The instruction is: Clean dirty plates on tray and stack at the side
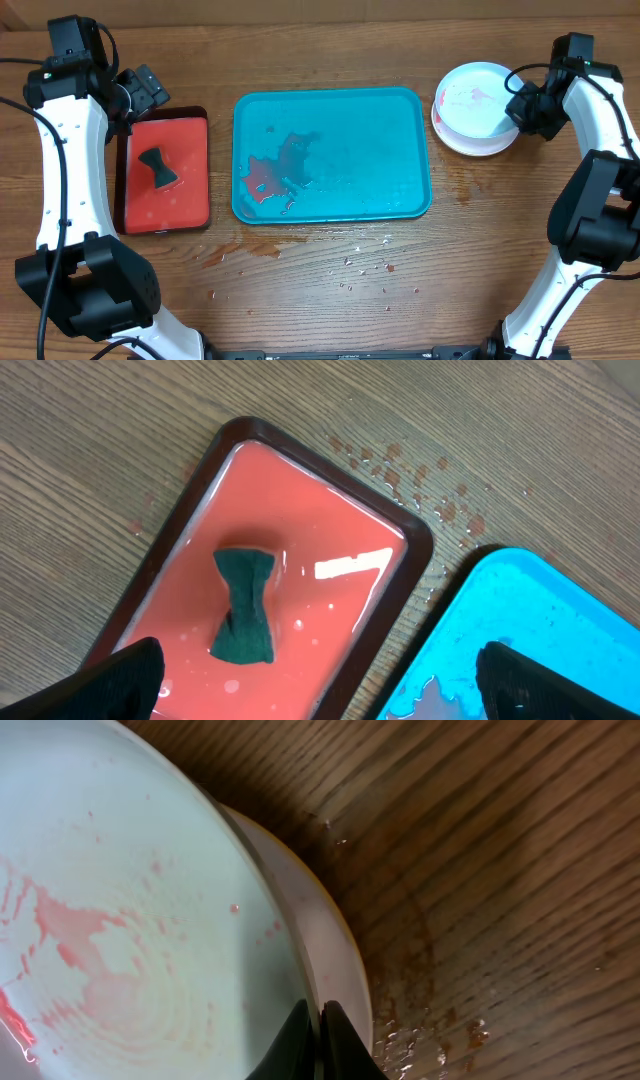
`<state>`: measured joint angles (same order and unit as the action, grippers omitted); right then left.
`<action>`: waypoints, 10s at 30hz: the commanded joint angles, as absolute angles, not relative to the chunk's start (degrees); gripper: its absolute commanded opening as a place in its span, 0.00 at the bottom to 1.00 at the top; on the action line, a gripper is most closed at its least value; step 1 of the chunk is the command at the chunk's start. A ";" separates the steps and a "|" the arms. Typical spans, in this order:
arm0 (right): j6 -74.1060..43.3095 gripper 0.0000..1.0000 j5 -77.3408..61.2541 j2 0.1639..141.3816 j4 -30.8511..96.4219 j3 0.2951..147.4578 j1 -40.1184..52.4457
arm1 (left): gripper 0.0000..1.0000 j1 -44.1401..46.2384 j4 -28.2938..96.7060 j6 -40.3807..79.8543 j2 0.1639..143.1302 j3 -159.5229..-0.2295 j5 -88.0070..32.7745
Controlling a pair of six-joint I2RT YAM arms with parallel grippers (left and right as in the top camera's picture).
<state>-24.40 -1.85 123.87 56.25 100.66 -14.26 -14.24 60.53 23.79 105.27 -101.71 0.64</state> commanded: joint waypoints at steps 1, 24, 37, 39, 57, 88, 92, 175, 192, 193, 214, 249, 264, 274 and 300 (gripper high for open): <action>-25.71 0.08 0.97 123.39 56.27 99.29 -14.76 | 1.00 -13.85 60.66 23.33 105.73 -102.04 0.21; -25.10 0.47 -13.58 109.12 61.56 98.70 -3.68 | 1.00 -13.85 60.66 23.33 105.73 -102.04 0.19; -22.50 0.55 -4.82 95.70 66.00 98.67 11.07 | 1.00 -13.85 60.66 23.33 105.73 -102.04 0.19; -22.48 0.56 -3.07 93.49 68.75 98.67 12.88 | 1.00 -13.85 60.66 23.33 105.73 -102.04 0.19; -22.79 0.60 4.40 72.16 95.72 98.63 23.49 | 1.00 -13.85 60.66 23.33 105.73 -102.04 0.21; -20.95 1.00 1.26 67.81 95.31 98.59 21.39 | 1.00 -13.85 60.66 23.33 105.73 -102.04 0.19; -20.97 1.00 3.38 63.86 88.18 98.45 16.58 | 1.00 -13.85 60.69 23.33 105.73 -102.04 0.21; -7.03 1.00 -11.03 0.16 3.57 0.45 -1.89 | 1.00 -13.85 63.70 22.26 105.75 -102.02 0.69; -7.03 1.00 -11.03 0.16 3.57 0.45 -1.89 | 1.00 -6.59 23.99 4.75 77.34 -61.41 -10.44; -7.03 1.00 -11.03 0.16 3.57 0.45 -1.89 | 1.00 -6.33 20.73 2.39 74.81 -57.87 -12.23; -7.03 1.00 -11.03 0.16 3.57 0.45 -1.89 | 1.00 -6.24 -12.49 -3.44 31.24 -6.96 -13.10; -7.03 1.00 -11.03 0.16 3.57 0.45 -1.89 | 1.00 -2.04 4.43 5.17 0.19 -0.27 1.41; -7.03 1.00 -11.03 0.16 3.57 0.45 -1.89 | 1.00 -1.43 4.34 4.71 0.23 -0.27 1.65; -7.03 1.00 -11.03 0.16 3.57 0.45 -1.89 | 1.00 -1.43 4.34 4.71 0.25 -0.27 1.65; -7.03 1.00 -11.03 0.16 3.57 0.45 -1.89 | 1.00 -1.43 4.34 4.71 0.25 -0.27 1.65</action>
